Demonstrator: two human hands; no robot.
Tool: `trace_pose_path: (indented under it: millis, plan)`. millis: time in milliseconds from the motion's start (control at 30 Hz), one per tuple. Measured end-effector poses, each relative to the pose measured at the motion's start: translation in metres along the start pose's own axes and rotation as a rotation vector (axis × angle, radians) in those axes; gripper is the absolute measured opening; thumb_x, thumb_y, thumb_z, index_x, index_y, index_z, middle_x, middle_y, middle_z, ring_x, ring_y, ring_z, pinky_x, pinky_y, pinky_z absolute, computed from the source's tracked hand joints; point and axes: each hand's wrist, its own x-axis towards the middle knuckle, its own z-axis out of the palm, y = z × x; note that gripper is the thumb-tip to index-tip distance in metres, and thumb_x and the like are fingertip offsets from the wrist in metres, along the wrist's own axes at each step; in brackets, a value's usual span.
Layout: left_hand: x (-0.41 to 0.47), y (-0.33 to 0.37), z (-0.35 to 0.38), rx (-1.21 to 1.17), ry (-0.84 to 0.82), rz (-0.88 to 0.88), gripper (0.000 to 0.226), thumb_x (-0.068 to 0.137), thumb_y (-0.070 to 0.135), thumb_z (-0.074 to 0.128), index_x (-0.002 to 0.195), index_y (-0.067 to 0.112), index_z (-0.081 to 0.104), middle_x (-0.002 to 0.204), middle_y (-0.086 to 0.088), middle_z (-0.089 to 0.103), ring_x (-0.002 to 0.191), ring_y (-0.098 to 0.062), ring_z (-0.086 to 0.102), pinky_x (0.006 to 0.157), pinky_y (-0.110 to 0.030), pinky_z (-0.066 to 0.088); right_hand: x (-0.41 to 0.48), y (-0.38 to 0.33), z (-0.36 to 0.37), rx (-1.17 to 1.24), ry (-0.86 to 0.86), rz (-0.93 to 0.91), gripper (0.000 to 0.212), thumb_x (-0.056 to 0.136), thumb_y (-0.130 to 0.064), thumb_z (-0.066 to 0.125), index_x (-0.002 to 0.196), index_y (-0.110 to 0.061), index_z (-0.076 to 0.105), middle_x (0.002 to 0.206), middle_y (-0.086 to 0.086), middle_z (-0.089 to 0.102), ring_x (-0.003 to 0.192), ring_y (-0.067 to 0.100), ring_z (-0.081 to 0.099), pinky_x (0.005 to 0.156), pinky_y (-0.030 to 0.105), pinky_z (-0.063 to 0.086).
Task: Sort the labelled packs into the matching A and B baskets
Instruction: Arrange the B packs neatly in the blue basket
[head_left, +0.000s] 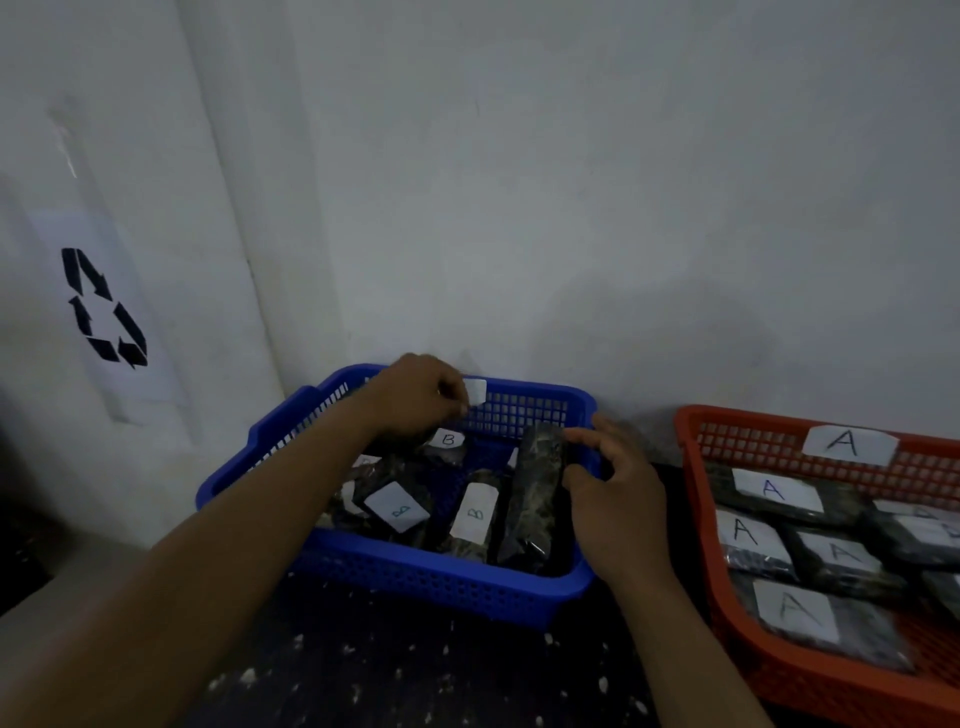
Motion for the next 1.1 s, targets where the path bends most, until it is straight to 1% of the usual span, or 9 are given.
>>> trace_pose_path:
  millis: [67, 267, 367, 500, 600, 667, 800, 967, 1100]
  plan:
    - [-0.013, 0.002, -0.017, -0.093, -0.026, -0.019, 0.011, 0.085, 0.036, 0.067, 0.082, 0.028, 0.073, 0.089, 0.011, 0.071, 0.079, -0.006, 0.064, 0.065, -0.017, 0.048, 0.0, 0.0, 0.0, 0.007, 0.0, 0.002, 0.031, 0.089, -0.007, 0.059, 0.107, -0.031, 0.066, 0.147, -0.015, 0.038, 0.136, 0.009, 0.034, 0.109, 0.035, 0.035]
    - [-0.072, 0.003, -0.039, 0.018, -0.618, -0.082, 0.05, 0.067, 0.062, 0.072, 0.103, 0.027, 0.069, 0.1, 0.004, 0.07, 0.09, -0.016, 0.066, 0.083, -0.036, 0.053, -0.001, 0.001, 0.0, 0.003, -0.006, -0.005, 0.03, 0.089, -0.006, 0.058, 0.108, -0.028, 0.066, 0.148, -0.011, 0.039, 0.136, 0.012, 0.035, 0.109, 0.033, 0.033]
    - [-0.08, -0.004, -0.037, -0.004, -0.503, -0.13, 0.038, 0.076, 0.034, 0.078, 0.109, 0.027, 0.061, 0.108, 0.003, 0.063, 0.092, -0.018, 0.066, 0.077, -0.037, 0.058, 0.0, 0.0, -0.001, 0.012, -0.002, -0.013, 0.031, 0.088, -0.006, 0.058, 0.11, -0.026, 0.067, 0.148, -0.01, 0.04, 0.136, 0.009, 0.034, 0.103, 0.024, 0.029]
    - [-0.075, -0.012, -0.039, -0.463, -0.263, -0.199, 0.04, 0.073, 0.007, 0.081, 0.1, 0.016, 0.052, 0.105, -0.009, 0.067, 0.076, -0.02, 0.063, 0.062, -0.036, 0.053, 0.0, 0.0, -0.001, 0.016, -0.007, -0.008, 0.031, 0.088, -0.006, 0.058, 0.108, -0.029, 0.067, 0.147, -0.011, 0.04, 0.135, 0.008, 0.034, 0.105, 0.025, 0.03]
    - [-0.056, -0.01, -0.037, -0.447, -0.076, -0.096, 0.039, 0.068, 0.003, 0.084, 0.086, 0.013, 0.05, 0.085, -0.008, 0.06, 0.078, -0.021, 0.055, 0.069, -0.035, 0.047, 0.0, -0.001, 0.0, 0.019, 0.0, -0.001, 0.032, 0.088, -0.006, 0.059, 0.109, -0.028, 0.067, 0.147, -0.012, 0.04, 0.135, 0.008, 0.035, 0.11, 0.032, 0.032]
    - [-0.037, -0.004, -0.031, -0.384, -0.038, -0.036, 0.036, 0.066, -0.002, 0.082, 0.088, 0.014, 0.058, 0.093, -0.005, 0.064, 0.087, -0.023, 0.06, 0.077, -0.04, 0.052, 0.0, -0.001, -0.001, 0.018, 0.002, 0.002, 0.032, 0.088, -0.005, 0.059, 0.109, -0.028, 0.067, 0.147, -0.012, 0.04, 0.135, 0.01, 0.036, 0.11, 0.037, 0.035]
    - [0.005, 0.011, -0.007, -0.222, -0.069, 0.079, 0.041, 0.071, -0.009, 0.068, 0.099, 0.02, 0.071, 0.106, 0.001, 0.06, 0.096, -0.019, 0.062, 0.08, -0.034, 0.055, 0.0, -0.002, -0.002, 0.021, -0.008, 0.031, 0.033, 0.089, -0.006, 0.059, 0.106, -0.033, 0.066, 0.147, -0.017, 0.039, 0.129, 0.018, 0.045, 0.103, 0.047, 0.043]
    - [0.04, 0.022, 0.03, 0.119, -0.254, 0.198, 0.046, 0.083, -0.002, 0.052, 0.117, 0.024, 0.069, 0.109, -0.006, 0.053, 0.099, -0.023, 0.054, 0.08, -0.028, 0.041, 0.0, -0.002, -0.002, -0.001, 0.009, 0.01, 0.033, 0.088, -0.006, 0.06, 0.104, -0.034, 0.066, 0.142, -0.019, 0.04, 0.126, -0.001, 0.035, 0.108, 0.038, 0.038]
    - [0.043, 0.021, 0.042, 0.08, -0.303, 0.188, 0.051, 0.082, 0.012, 0.055, 0.132, 0.025, 0.056, 0.111, 0.0, 0.049, 0.094, -0.015, 0.048, 0.082, -0.03, 0.041, 0.001, 0.0, -0.001, -0.006, -0.001, -0.011, 0.032, 0.088, -0.006, 0.06, 0.106, -0.033, 0.066, 0.132, -0.024, 0.039, 0.117, -0.008, 0.03, 0.104, 0.025, 0.031]
